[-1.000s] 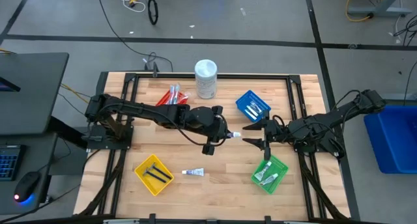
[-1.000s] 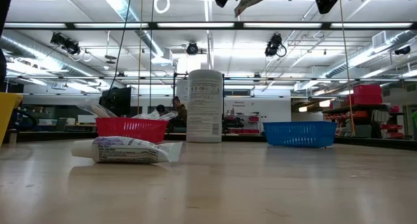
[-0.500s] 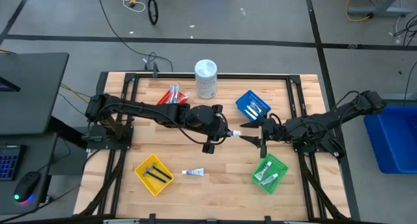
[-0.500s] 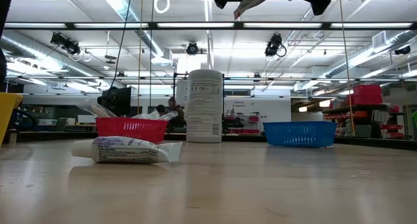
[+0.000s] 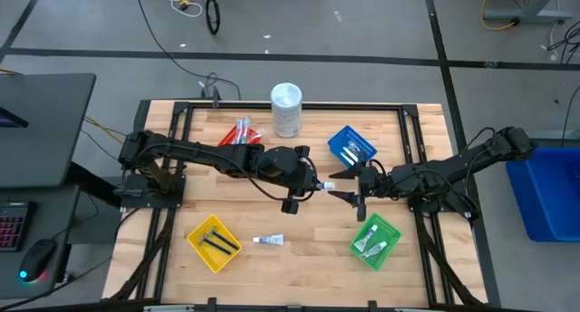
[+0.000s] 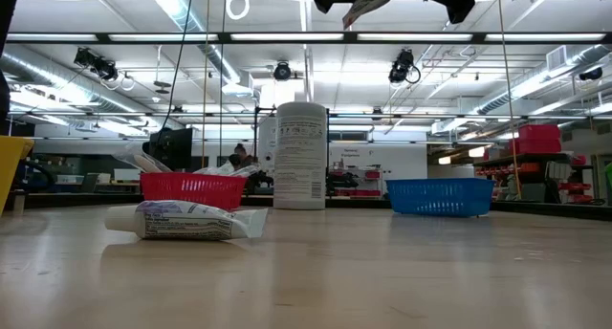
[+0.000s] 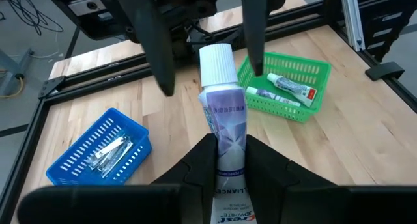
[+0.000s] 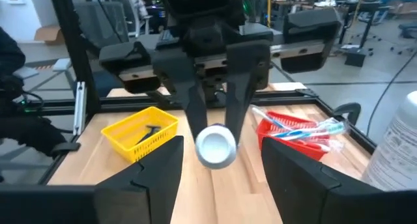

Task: Pick & Place Travel size toiletries
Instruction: Put the white toothpaste into the green basket

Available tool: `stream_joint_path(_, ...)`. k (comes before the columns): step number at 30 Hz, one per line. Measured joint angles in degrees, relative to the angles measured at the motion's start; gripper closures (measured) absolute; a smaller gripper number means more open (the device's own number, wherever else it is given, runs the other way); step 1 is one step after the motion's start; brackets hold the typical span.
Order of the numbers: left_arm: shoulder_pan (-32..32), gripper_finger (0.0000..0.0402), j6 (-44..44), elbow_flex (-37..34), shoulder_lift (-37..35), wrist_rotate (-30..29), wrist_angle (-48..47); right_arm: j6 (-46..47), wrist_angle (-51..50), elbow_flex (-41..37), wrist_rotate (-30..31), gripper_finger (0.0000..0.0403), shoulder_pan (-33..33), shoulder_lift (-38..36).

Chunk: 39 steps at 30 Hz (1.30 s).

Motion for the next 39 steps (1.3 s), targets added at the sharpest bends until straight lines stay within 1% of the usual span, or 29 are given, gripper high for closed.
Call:
stream_joint_path(3, 0.0, 0.0324, 0.14, 0.0, 0.0, -0.02, 0.0, -0.02, 0.1, 0.0, -1.22, 0.0199, 0.0, -0.01)
stream_joint_path(13, 0.0, 0.0324, 0.28, 0.0, 0.0, -0.02, 0.02, -0.46, 0.07, 0.0, -1.29, 0.0286, 0.0, 0.0)
stream_joint_path(19, 0.0, 0.0324, 0.28, 0.0, 0.02, -0.03, -0.06, -0.48, 0.07, 0.0, -1.2, 0.0322, 0.0, -0.01)
stream_joint_path(22, 0.0, 0.0324, 0.28, 0.0, 0.02, -0.03, -0.07, -0.62, 0.05, 0.0, -1.18, 0.0328, 0.0, -0.02)
stream_joint_path(35, 0.02, 0.0324, 0.64, 0.0, 0.02, 0.32, -0.07, -1.11, 0.04, 0.0, -1.26, 0.0331, 0.0, -0.02)
stream_joint_path(39, 0.02, 0.031, 0.79, 0.0, 0.02, 1.46, -0.04, -1.11, 0.04, 0.0, -1.34, 0.0331, 0.0, -0.02)
